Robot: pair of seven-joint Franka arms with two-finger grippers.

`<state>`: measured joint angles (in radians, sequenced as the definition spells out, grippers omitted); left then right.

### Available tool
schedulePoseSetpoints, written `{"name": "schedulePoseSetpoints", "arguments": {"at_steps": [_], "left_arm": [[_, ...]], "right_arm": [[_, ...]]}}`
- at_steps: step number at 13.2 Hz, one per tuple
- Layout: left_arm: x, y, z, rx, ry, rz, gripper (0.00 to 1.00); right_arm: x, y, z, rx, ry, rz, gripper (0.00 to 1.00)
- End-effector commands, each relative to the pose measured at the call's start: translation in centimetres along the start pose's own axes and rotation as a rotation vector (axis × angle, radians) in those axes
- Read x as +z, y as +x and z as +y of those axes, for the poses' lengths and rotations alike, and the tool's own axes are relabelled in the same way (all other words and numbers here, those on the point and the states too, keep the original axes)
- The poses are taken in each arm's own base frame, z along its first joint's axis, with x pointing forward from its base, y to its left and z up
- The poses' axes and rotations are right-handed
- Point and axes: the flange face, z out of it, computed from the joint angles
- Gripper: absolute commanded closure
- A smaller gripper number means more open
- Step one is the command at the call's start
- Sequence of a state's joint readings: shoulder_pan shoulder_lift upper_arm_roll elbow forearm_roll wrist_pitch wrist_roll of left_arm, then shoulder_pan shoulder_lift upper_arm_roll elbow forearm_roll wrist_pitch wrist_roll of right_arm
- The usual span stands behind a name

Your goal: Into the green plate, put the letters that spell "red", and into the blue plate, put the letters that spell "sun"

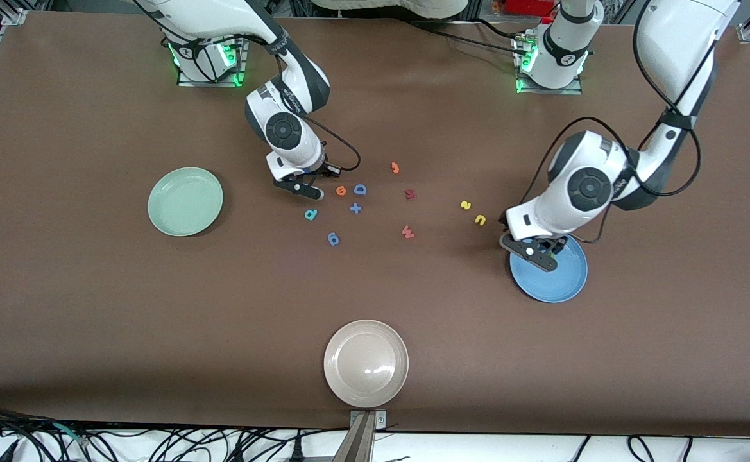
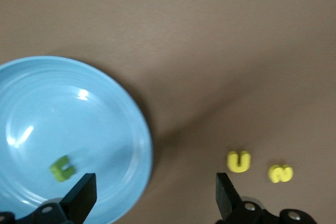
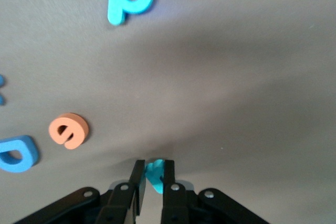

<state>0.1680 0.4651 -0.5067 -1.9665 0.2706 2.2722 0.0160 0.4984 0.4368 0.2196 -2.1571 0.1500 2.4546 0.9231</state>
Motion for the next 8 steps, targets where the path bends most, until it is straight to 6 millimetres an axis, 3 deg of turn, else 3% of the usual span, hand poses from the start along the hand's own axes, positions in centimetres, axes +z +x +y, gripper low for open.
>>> {"name": "schedulePoseSetpoints", "arguments": {"at_steps": [1, 5, 8], "left_arm": [[1.4, -0.1, 4.0, -0.073, 0.013, -0.015, 0.0], [5.8, -1.5, 6.3, -0.095, -0.031, 0.046, 0.0], [7.0, -1.5, 6.6, -0.066, -0.024, 0.053, 0.0]], "right_arm": [[-5.0, 1.3, 2.2, 0.023, -0.027, -0.003, 0.92], [-10.7, 6.3, 9.1, -0.075, -0.083, -0.06, 0.92], [-12.9, 10.3, 15.0, -0.141, -0.081, -0.101, 0.92]]}}
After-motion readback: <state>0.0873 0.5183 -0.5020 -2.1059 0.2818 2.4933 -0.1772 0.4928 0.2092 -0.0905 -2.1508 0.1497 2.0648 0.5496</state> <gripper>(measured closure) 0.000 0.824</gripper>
